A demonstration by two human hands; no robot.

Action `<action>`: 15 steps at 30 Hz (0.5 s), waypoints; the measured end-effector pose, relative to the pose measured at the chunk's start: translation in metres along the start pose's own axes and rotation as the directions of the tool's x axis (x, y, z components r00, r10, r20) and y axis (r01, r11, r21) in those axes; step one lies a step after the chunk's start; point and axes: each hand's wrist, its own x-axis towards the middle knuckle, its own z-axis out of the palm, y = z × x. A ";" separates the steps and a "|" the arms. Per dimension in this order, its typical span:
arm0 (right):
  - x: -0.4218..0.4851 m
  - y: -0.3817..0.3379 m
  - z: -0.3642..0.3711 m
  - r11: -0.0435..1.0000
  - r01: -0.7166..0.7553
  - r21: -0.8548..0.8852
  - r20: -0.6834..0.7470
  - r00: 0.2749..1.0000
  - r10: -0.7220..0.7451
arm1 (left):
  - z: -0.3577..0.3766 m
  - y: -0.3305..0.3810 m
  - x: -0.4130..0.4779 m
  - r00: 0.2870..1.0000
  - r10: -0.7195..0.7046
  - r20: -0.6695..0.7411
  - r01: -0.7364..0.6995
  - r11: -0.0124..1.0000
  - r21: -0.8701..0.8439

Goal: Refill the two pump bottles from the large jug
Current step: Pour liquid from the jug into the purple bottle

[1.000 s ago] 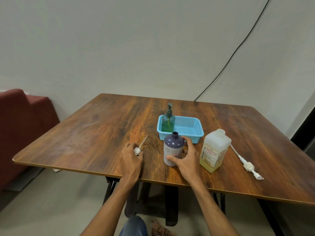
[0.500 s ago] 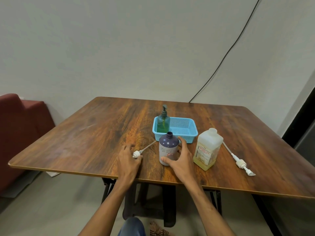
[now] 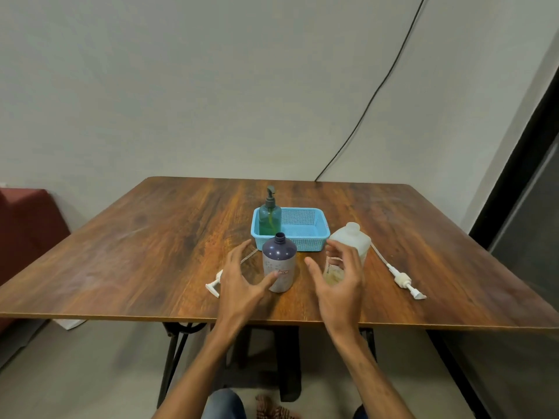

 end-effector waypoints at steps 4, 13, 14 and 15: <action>0.007 0.008 -0.019 1.000 -0.022 -0.019 -0.148 0.989 0.019 | 0.021 0.012 0.000 0.998 -0.058 0.014 0.059 0.993 -0.100; 0.023 0.071 -0.032 0.927 -0.372 -0.041 0.084 0.924 0.374 | 0.060 0.005 0.010 0.988 -0.151 0.021 0.152 0.975 -0.161; 0.025 0.073 -0.032 0.919 -0.395 -0.016 0.136 0.909 0.393 | 0.061 0.004 0.012 0.989 -0.149 0.012 0.149 0.977 -0.152; 0.027 0.077 -0.032 0.911 -0.413 -0.003 0.173 0.897 0.408 | 0.062 0.004 0.015 0.989 -0.145 0.001 0.143 0.980 -0.139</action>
